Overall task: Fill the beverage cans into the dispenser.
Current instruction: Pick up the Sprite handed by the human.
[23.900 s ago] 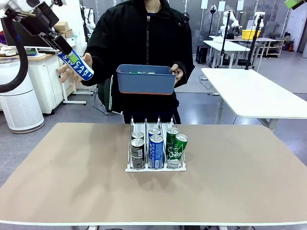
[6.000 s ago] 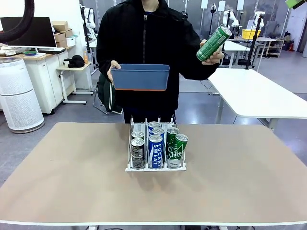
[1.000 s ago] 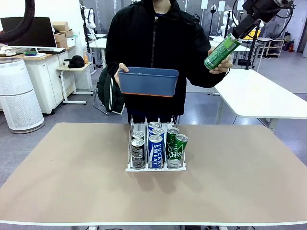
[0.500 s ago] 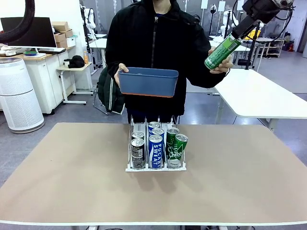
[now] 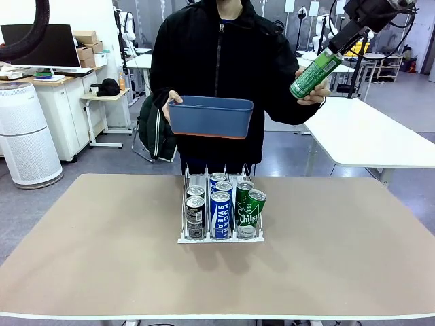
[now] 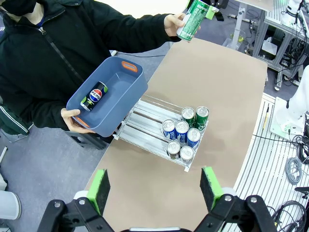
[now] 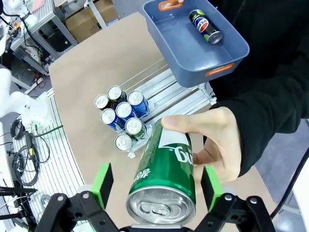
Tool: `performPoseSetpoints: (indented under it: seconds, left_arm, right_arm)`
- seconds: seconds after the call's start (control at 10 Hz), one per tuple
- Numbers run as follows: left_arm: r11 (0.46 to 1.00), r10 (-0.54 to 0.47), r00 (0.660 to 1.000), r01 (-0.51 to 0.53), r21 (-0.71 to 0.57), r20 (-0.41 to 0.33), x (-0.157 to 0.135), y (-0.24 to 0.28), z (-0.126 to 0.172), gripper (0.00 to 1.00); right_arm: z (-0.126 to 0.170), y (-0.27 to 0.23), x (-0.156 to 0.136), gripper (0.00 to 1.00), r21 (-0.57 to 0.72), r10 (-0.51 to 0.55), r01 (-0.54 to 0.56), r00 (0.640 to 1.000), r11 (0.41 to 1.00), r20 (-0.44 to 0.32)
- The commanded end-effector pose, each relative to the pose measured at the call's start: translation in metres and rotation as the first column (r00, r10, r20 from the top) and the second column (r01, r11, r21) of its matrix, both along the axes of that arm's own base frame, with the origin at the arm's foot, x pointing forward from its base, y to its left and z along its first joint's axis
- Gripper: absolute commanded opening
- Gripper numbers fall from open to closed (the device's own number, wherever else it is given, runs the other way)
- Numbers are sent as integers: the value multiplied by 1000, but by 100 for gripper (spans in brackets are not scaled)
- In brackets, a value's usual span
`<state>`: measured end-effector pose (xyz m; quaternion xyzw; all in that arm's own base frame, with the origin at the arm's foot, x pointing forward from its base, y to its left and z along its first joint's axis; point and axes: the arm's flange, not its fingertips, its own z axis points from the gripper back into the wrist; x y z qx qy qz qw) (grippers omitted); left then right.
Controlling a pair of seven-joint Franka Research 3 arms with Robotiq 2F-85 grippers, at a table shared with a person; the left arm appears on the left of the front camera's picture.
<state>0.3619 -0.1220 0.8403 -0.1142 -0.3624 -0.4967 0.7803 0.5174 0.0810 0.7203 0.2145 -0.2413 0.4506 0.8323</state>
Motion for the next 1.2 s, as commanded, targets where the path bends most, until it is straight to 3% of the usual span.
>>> performPoseSetpoints:
  seconds: [0.0, 0.1, 0.2, 0.3, 1.1]
  left_arm:
    - [1000, 0, 1000, 0, -9, -4, -1, 0, 0, 100]
    - [1000, 0, 1000, 0, -9, -4, -1, 0, 0, 100]
    - [1000, 0, 1000, 0, -9, -4, -1, 0, 0, 100]
    - [1000, 0, 1000, 0, -9, -4, -1, 0, 0, 100]
    - [1000, 0, 1000, 0, -9, -4, -1, 0, 0, 100]
  right_arm:
    - [-1, -1, 1, 40, 4, -1, 1, 1000, 1000, -17]
    - [-1, -1, 1, 0, 8, -6, 6, 1000, 1000, -21]
    - [-1, -1, 2, 36, 7, -3, 3, 1000, 1000, -24]
    - [-1, -1, 2, 0, 14, -6, 7, 1000, 1000, -21]
    - [-1, -4, 2, 0, 2, -5, 5, 1000, 1000, -3]
